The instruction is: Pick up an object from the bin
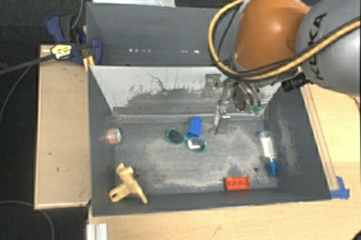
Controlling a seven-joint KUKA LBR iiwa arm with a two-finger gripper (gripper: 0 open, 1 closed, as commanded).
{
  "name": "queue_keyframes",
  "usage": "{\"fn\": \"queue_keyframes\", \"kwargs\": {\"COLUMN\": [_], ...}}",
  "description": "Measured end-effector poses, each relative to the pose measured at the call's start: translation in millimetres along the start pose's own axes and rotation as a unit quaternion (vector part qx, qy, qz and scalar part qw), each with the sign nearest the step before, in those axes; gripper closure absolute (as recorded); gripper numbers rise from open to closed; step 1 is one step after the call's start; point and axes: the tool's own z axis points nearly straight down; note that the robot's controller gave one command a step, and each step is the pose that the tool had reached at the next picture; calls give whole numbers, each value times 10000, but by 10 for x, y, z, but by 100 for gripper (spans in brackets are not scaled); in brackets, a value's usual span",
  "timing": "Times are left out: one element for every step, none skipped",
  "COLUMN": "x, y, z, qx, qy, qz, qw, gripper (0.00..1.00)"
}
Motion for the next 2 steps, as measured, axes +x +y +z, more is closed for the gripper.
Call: {"fn": "queue_keyframes", "kwargs": {"x": [94,8], "y": [-143,-386], "z": [743,1116], "qx": [3,0], "qy": [23,-13], "qz": [-418,-1665], "qw": [9991,9860], "gripper": [0,0]}}
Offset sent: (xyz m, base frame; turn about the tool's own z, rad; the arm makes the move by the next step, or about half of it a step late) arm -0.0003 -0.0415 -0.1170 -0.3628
